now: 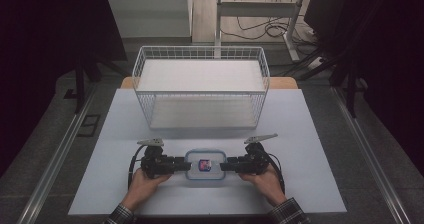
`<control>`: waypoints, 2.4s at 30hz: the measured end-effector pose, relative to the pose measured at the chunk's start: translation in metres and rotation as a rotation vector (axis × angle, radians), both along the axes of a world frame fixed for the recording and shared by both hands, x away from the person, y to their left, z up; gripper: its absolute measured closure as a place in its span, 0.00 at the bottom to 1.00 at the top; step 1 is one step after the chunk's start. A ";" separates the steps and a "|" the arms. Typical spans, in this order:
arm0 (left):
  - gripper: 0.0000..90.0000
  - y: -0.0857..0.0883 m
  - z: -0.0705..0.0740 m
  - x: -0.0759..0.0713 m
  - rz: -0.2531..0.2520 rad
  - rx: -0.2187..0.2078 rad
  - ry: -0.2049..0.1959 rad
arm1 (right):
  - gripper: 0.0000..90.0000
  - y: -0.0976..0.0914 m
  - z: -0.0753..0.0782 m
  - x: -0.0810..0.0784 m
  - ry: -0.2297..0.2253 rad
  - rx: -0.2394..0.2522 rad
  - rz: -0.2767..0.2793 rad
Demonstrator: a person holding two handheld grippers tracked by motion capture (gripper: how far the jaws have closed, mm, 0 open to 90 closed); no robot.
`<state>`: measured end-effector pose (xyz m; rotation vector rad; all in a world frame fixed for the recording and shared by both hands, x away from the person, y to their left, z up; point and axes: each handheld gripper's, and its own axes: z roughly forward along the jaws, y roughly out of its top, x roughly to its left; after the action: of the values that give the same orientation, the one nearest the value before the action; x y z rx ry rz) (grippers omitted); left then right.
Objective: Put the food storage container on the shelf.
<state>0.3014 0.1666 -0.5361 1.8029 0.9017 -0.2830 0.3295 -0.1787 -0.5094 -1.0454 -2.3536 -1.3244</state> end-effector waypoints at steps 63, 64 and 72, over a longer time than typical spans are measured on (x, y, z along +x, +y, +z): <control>0.65 0.035 0.199 0.095 0.123 -0.063 -0.165 | 0.65 0.027 0.182 0.100 -0.172 0.150 -0.018; 0.65 0.035 0.201 0.099 0.125 -0.066 -0.166 | 0.65 0.028 0.185 0.104 -0.177 0.150 -0.019; 0.65 0.034 0.206 0.129 0.132 -0.093 -0.165 | 0.65 0.029 0.201 0.132 -0.187 0.143 -0.040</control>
<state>0.4301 0.2003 -0.3300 1.6474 0.8714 -0.0889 0.4613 -0.1501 -0.3082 -0.9693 -2.3354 -1.6439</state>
